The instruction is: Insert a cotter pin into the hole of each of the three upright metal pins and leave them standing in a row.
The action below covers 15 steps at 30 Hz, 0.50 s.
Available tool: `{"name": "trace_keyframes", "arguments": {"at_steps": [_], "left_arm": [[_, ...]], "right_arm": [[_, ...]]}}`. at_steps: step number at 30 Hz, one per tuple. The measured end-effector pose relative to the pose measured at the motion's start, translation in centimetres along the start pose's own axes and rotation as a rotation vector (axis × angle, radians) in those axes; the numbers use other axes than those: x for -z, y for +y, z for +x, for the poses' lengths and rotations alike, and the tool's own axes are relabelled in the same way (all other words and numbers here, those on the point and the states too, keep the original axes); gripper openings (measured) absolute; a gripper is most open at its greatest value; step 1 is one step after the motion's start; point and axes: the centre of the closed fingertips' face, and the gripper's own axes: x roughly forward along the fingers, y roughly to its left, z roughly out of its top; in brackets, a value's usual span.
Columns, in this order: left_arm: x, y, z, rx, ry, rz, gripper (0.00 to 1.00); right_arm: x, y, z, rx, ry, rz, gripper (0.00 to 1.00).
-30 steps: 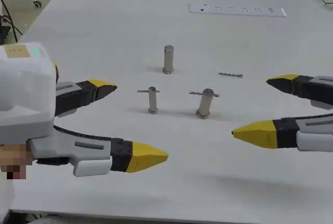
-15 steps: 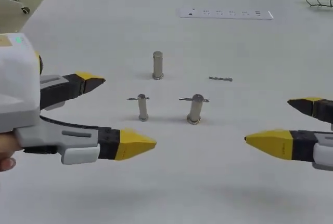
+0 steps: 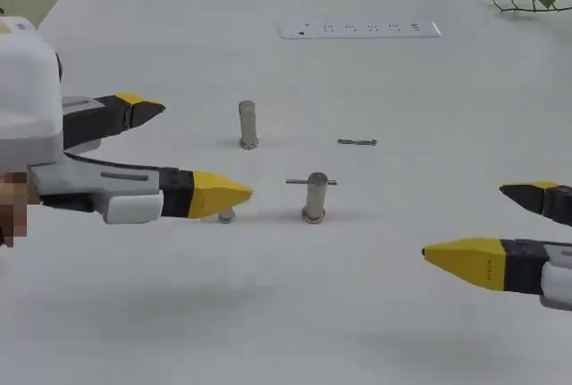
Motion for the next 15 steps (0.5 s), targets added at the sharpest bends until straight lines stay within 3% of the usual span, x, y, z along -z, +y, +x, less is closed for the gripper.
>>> {"name": "trace_keyframes", "arguments": {"at_steps": [10, 15], "left_arm": [[-1.2, 2.3, 2.4, -0.015, 0.010, -0.008, 0.80], [-1.3, 2.6, 3.8, 0.003, 0.035, 0.017, 0.78]], "right_arm": [[0.3, -0.5, -0.6, 0.026, -0.004, 0.014, 0.97], [0.5, -0.8, -0.7, 0.031, 0.009, 0.008, 0.97]]}}
